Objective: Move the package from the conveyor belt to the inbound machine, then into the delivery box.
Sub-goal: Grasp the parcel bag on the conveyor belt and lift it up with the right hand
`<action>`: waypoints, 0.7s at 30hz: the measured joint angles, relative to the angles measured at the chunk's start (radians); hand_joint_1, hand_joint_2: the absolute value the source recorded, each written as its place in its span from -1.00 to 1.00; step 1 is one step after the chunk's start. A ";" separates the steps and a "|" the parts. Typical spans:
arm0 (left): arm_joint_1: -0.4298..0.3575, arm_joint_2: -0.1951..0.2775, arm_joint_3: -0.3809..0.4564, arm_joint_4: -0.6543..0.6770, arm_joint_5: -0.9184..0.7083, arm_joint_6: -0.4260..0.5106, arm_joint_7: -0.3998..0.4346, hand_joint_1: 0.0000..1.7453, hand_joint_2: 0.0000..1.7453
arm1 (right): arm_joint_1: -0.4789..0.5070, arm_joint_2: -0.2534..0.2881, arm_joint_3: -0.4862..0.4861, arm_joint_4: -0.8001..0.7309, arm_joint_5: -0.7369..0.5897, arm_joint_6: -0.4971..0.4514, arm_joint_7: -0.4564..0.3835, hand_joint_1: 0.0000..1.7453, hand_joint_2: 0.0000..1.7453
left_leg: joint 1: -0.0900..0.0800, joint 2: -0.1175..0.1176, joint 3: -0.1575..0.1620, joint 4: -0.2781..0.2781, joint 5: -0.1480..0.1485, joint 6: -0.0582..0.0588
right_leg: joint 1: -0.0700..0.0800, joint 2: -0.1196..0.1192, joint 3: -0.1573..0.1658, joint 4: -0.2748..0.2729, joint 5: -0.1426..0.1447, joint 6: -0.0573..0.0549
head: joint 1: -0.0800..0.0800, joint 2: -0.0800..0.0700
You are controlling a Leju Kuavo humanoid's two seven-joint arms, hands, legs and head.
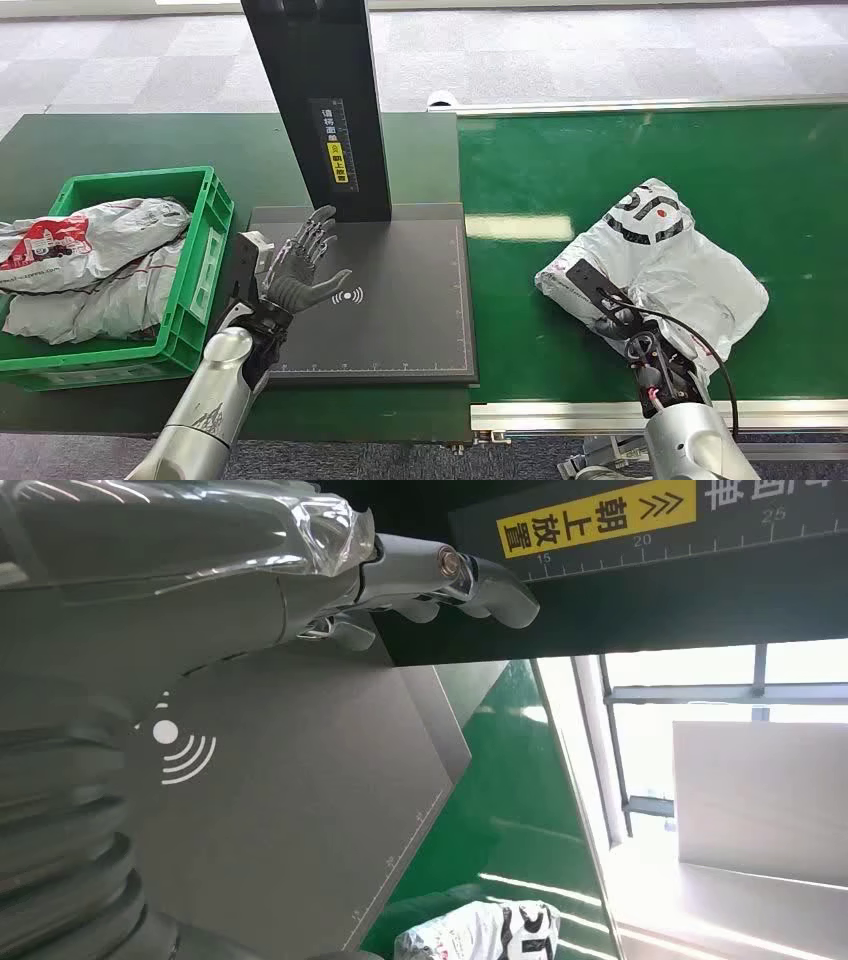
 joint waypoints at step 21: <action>0.063 0.024 0.002 -0.090 0.019 0.014 -0.023 -1.00 1.00 | 0.052 0.059 0.006 -0.260 -0.405 -0.299 -0.630 1.00 1.00 | 0.000 0.000 -0.001 0.000 0.000 0.000 | 0.000 0.000 0.000 0.000 0.000 0.000 | 0.000 0.000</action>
